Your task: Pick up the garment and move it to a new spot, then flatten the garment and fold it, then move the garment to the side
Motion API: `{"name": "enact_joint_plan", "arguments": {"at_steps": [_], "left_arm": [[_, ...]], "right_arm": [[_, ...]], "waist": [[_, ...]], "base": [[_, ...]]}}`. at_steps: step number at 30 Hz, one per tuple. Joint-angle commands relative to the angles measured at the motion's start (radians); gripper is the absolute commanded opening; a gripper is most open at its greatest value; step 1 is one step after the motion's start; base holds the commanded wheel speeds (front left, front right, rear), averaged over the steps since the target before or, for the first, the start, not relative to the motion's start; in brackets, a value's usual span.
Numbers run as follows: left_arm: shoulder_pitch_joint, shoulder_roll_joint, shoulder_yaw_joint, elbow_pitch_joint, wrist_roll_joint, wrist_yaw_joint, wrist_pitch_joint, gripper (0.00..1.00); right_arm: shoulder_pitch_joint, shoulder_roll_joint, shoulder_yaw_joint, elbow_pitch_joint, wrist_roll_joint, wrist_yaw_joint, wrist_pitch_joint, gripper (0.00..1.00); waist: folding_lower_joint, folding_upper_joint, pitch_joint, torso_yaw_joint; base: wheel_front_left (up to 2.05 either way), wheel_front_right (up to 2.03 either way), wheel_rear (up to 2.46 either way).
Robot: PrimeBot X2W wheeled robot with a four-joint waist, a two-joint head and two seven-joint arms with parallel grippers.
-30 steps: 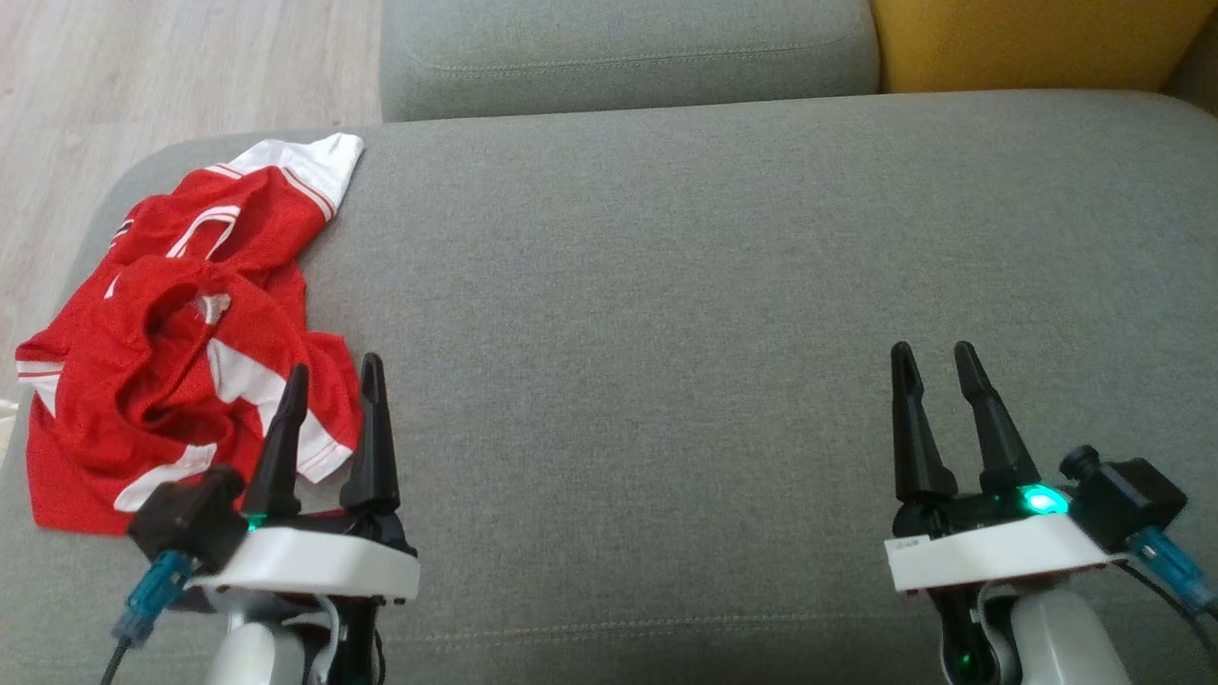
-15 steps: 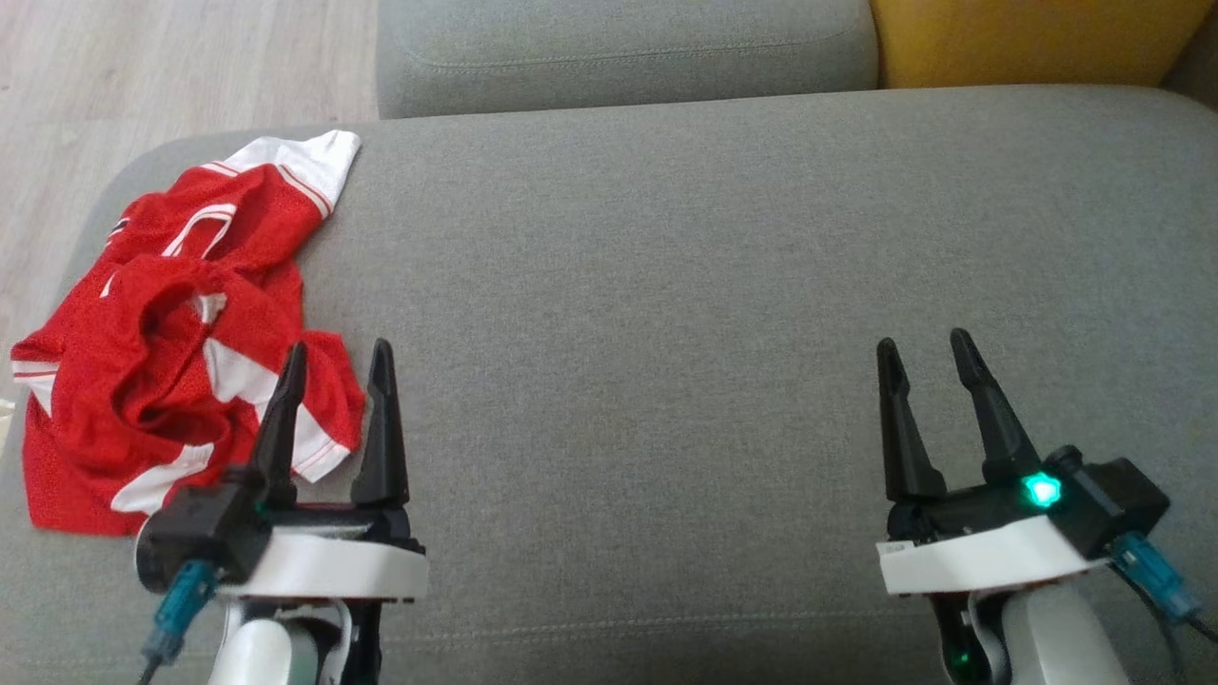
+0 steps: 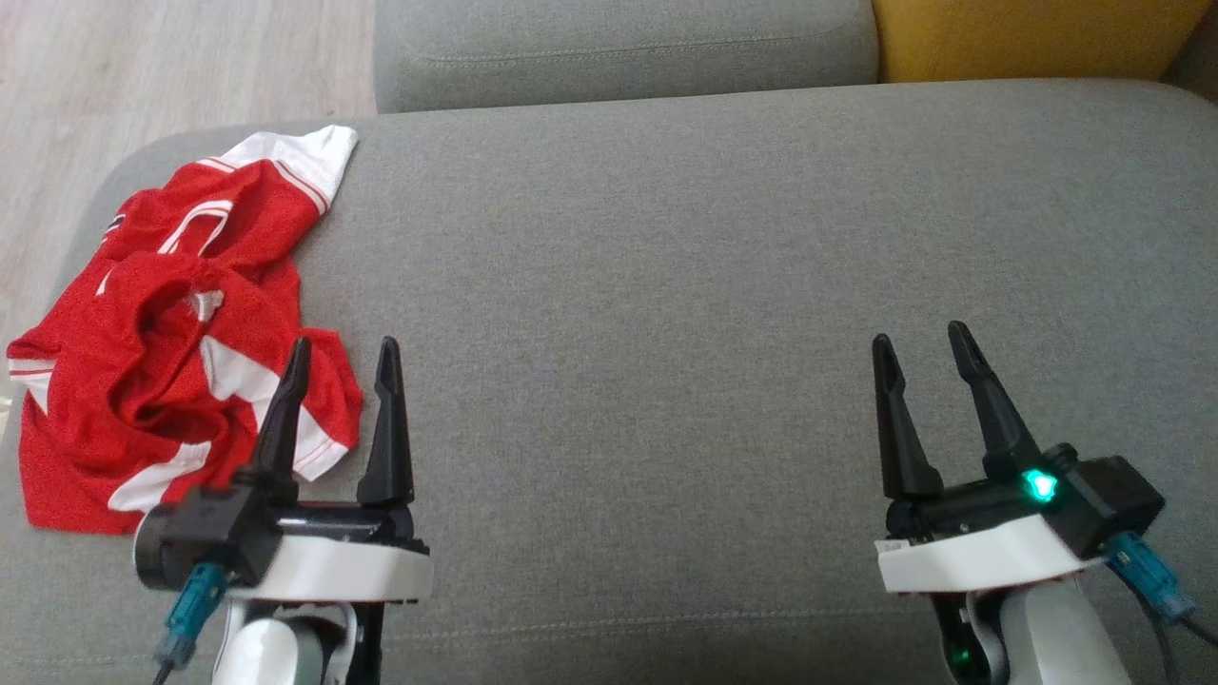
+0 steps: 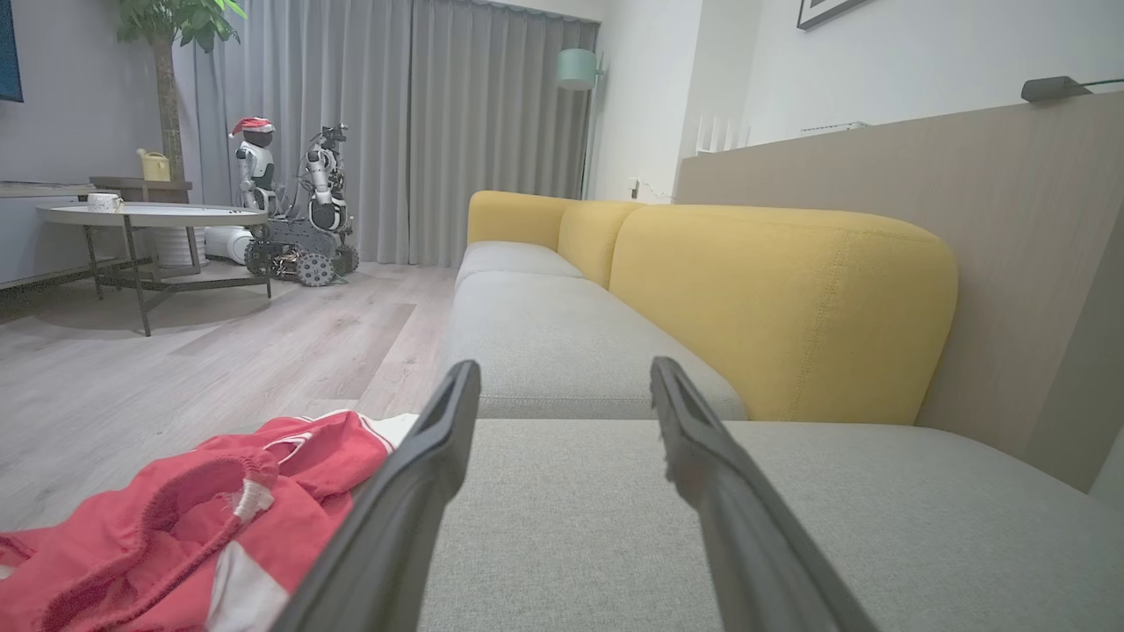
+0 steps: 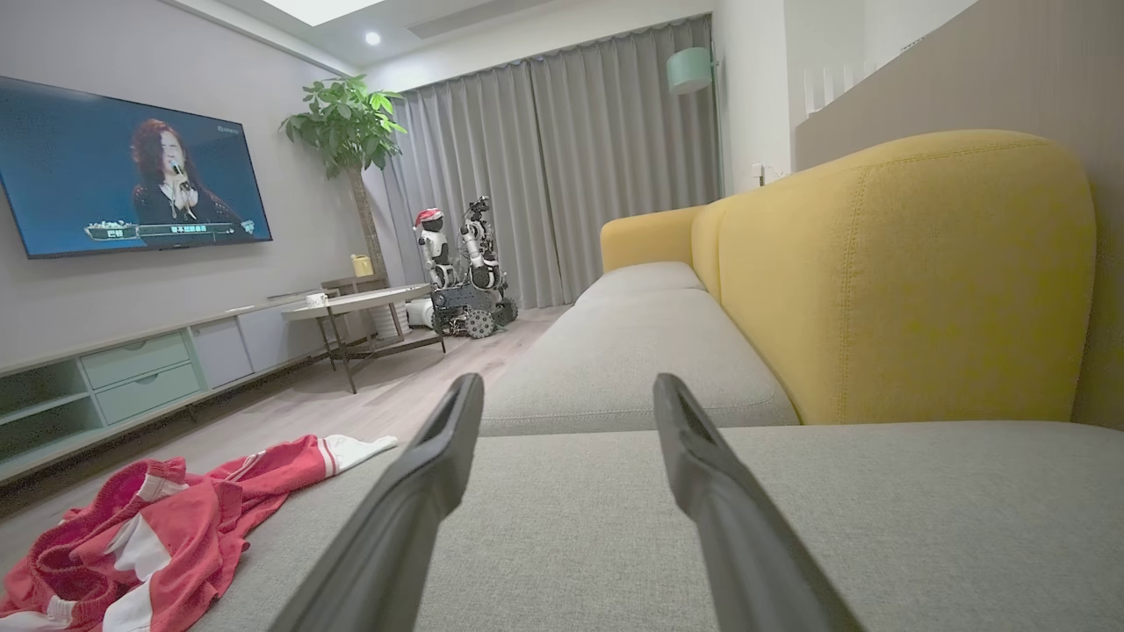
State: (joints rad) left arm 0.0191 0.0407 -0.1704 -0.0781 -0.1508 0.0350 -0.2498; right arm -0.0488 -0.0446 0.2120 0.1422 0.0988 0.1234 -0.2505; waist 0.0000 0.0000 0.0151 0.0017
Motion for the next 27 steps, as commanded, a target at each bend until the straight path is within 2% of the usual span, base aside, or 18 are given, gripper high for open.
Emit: {"name": "enact_joint_plan", "arguments": {"at_steps": [1,27], "left_arm": [[-0.037,0.009,0.036,-0.036,0.006,0.000,-0.012,1.00],[-0.036,0.009,0.029,0.017,0.020,0.008,-0.012,1.00]], "right_arm": [[-0.055,-0.006,0.020,-0.040,0.001,0.007,-0.011,1.00],[-0.048,-0.006,0.011,-0.035,-0.005,0.007,-0.011,1.00]], "waist": [[0.0000,0.0000,0.001,0.000],[0.0000,0.0000,0.006,0.013]], "base": [[0.00,0.00,0.00],[0.00,0.00,0.00]]}}
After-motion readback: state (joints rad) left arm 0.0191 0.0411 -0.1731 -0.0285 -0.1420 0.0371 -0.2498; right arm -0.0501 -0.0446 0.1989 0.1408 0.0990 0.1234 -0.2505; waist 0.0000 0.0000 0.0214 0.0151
